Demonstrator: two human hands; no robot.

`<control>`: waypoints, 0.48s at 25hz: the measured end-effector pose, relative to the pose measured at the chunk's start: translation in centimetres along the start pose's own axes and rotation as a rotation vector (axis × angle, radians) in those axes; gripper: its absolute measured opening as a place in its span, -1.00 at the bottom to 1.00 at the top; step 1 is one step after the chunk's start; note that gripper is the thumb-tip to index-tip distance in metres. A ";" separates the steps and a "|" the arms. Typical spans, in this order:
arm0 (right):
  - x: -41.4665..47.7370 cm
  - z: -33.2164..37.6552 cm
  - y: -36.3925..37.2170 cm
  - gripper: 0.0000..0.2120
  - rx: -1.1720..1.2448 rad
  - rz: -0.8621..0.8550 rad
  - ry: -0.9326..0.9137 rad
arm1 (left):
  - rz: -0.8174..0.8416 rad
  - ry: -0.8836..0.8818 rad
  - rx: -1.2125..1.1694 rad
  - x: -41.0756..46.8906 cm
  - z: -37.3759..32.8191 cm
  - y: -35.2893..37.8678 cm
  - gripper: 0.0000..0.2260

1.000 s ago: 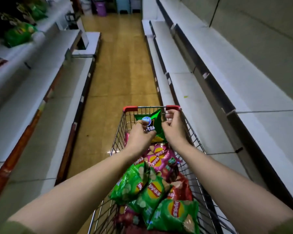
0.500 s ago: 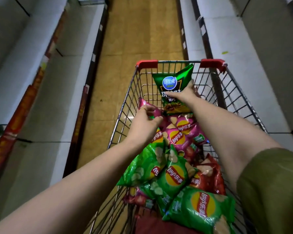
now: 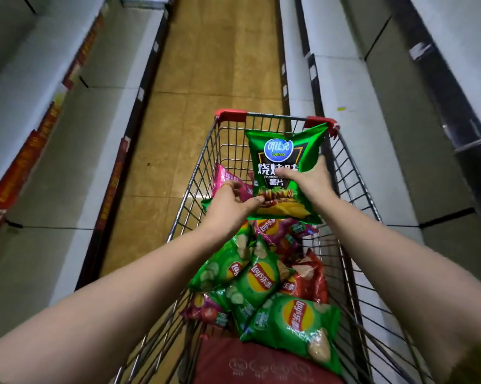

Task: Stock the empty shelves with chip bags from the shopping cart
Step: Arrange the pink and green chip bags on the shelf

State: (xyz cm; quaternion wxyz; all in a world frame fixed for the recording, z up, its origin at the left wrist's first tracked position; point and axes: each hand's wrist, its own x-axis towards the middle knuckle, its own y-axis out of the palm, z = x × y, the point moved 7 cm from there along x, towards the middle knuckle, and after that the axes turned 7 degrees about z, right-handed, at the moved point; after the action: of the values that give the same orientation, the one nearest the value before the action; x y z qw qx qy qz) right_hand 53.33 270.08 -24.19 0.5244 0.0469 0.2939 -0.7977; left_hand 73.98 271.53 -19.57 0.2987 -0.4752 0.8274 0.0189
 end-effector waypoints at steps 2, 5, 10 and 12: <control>-3.1 2.1 -1.3 -0.05 0.122 0.119 -0.070 | 0.020 0.016 -0.021 -1.6 -1.1 0.1 -0.26; -8.8 6.0 -3.1 -0.41 0.276 0.299 -0.146 | 0.138 0.080 -0.165 -4.4 -3.3 0.7 -0.18; -17.0 11.4 -7.1 -0.63 0.307 0.374 -0.167 | 0.426 0.169 -0.394 -9.1 -7.1 2.0 -0.48; -19.8 12.5 -8.8 -0.43 0.279 0.358 -0.148 | 0.418 0.231 -0.444 -11.0 -8.9 1.4 -0.51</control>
State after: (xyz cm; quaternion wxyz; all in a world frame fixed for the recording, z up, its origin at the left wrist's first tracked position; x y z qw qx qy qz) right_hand 57.42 282.08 -2.63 0.6661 0.1116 0.1283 -0.7262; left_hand 72.71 278.00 -6.98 0.0816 -0.3474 0.9112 0.2057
